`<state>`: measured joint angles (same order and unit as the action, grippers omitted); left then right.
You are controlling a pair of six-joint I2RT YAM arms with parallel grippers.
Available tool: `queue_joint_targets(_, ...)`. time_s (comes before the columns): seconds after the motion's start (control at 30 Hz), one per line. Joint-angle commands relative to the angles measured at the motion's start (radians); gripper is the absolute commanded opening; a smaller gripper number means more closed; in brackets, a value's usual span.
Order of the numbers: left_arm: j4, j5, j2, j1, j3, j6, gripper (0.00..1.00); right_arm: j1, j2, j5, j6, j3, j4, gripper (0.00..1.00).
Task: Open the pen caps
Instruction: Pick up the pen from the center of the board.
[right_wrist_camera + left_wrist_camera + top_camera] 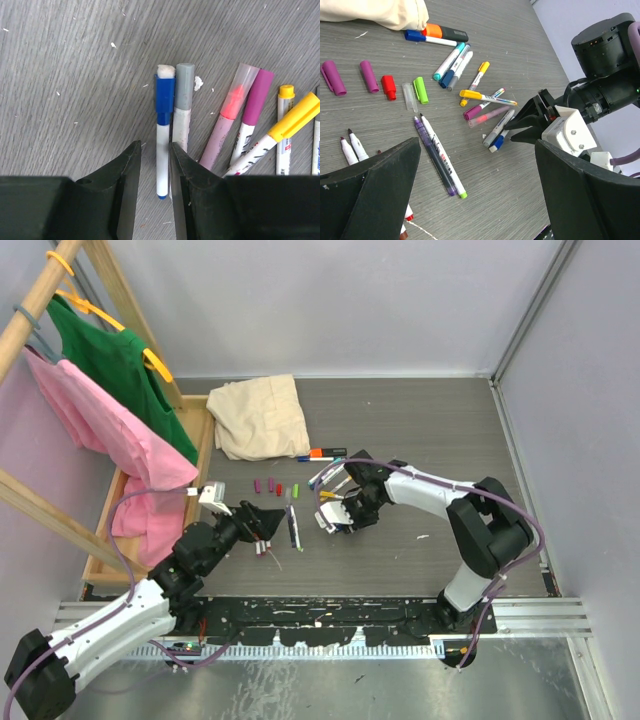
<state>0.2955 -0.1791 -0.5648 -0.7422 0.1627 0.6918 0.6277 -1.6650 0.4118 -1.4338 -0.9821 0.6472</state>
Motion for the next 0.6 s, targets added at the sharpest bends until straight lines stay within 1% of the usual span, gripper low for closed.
queue_joint_targets(0.0, 0.043, -0.016, 0.014, -0.001, -0.001, -0.002, 0.98, 0.007, -0.015, -0.015, 0.021, -0.039, -0.002, 0.34)
queue_joint_targets(0.2, 0.043, -0.016, 0.014, -0.001, -0.002, -0.002, 0.98, 0.007, -0.051, -0.016, 0.017, -0.076, 0.059, 0.31)
queue_joint_targets(0.33, 0.043, -0.016, 0.016, -0.002, -0.002, -0.002, 0.98, 0.010, -0.085, -0.022, 0.017, -0.113, 0.111, 0.27)
queue_joint_targets(0.57, 0.043, -0.017, 0.018, -0.001, -0.002, -0.002, 0.98, 0.018, -0.107, -0.071, 0.026, -0.117, 0.115, 0.22)
